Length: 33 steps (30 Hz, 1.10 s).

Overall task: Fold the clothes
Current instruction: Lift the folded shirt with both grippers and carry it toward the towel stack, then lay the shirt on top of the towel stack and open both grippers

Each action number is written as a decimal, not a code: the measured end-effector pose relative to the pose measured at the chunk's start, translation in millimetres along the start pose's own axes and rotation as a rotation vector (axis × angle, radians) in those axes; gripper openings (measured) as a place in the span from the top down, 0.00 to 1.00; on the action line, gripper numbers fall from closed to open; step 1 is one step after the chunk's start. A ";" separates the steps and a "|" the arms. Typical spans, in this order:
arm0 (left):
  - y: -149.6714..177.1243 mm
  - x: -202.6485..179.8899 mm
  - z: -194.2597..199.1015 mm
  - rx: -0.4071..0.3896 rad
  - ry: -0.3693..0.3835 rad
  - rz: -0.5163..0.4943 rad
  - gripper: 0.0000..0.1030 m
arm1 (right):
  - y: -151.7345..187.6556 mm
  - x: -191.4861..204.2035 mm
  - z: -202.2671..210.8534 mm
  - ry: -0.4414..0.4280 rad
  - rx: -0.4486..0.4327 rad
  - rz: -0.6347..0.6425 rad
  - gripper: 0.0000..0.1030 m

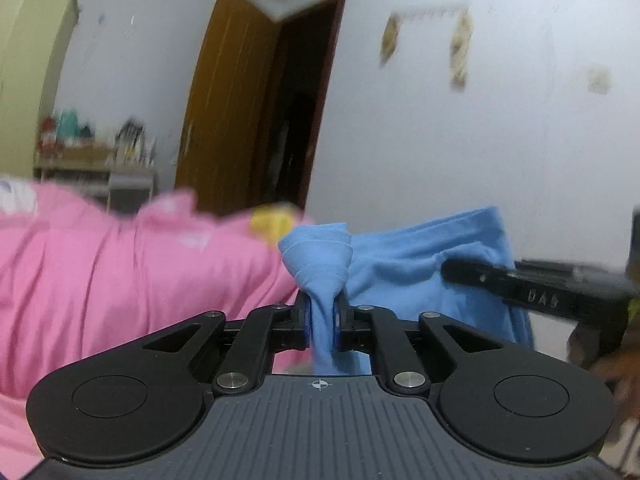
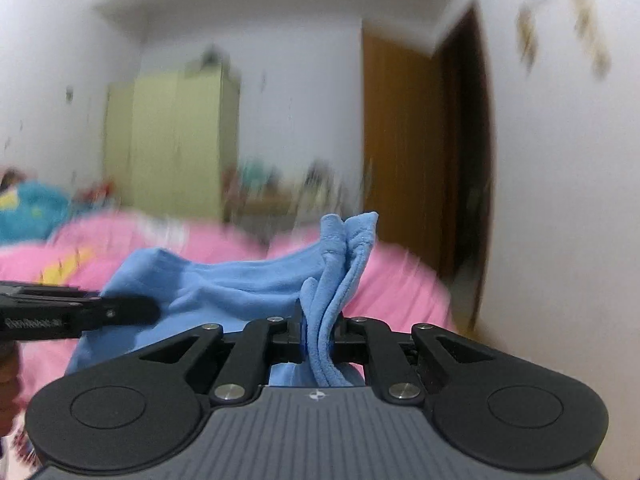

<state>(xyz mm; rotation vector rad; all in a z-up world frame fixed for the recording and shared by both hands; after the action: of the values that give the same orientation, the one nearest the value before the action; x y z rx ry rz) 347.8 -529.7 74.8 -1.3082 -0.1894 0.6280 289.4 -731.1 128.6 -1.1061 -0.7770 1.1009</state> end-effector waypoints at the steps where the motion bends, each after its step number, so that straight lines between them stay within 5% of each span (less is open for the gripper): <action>1: 9.1 12.5 -8.2 0.034 -0.015 0.048 0.68 | 7.3 -0.6 -15.2 0.028 0.058 0.007 0.69; 2: 17.9 25.2 -14.5 0.060 -0.026 0.101 0.64 | 12.5 -3.1 -24.6 0.063 0.095 0.007 0.48; 5: 23.0 54.8 -9.6 0.015 -0.049 0.235 0.45 | 16.7 -21.5 -26.9 0.129 0.102 -0.070 0.34; 6: 21.5 62.2 -5.8 0.005 -0.058 0.269 0.31 | 16.2 -29.6 -22.2 0.141 0.081 -0.116 0.32; 9: 13.9 72.1 10.0 -0.046 -0.091 0.281 0.28 | 13.9 -55.9 -7.9 0.184 0.018 -0.232 0.33; 14: 13.6 57.6 23.0 -0.029 -0.084 0.206 0.28 | 5.4 -57.8 18.2 0.090 -0.016 -0.269 0.72; 21: 29.7 31.8 91.4 0.016 -0.052 0.073 0.26 | 40.1 -59.7 150.3 0.050 -0.065 -0.339 0.71; 25: 57.0 10.3 171.8 0.036 -0.025 0.046 0.03 | 105.1 -23.2 247.7 -0.025 -0.025 -0.390 0.68; 27: 72.7 -8.7 210.9 0.042 -0.028 0.013 0.01 | 136.4 -3.1 292.9 -0.052 -0.007 -0.407 0.68; 31: 101.6 -52.3 280.7 0.011 -0.138 -0.066 0.00 | 184.3 47.7 350.0 -0.014 0.006 -0.395 0.57; 33: 115.2 -70.3 307.9 0.003 -0.147 -0.056 0.00 | 202.4 70.2 374.5 0.018 0.008 -0.405 0.42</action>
<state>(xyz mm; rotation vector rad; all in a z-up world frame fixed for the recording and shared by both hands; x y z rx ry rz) 107.7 -294.5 65.3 -1.2501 -0.3434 0.6767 -88.6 -541.2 43.9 -0.8999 -0.9330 0.7502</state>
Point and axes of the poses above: each gripper's, at about its wrist camera, not at the fingertips, and z roughly against the way its jaws point, x to its left, y to its underside, the point moved 8 cm from there along -z, roughly the way its jaws point, and after that the axes turned 5 degrees about y, right-handed, at the moved point
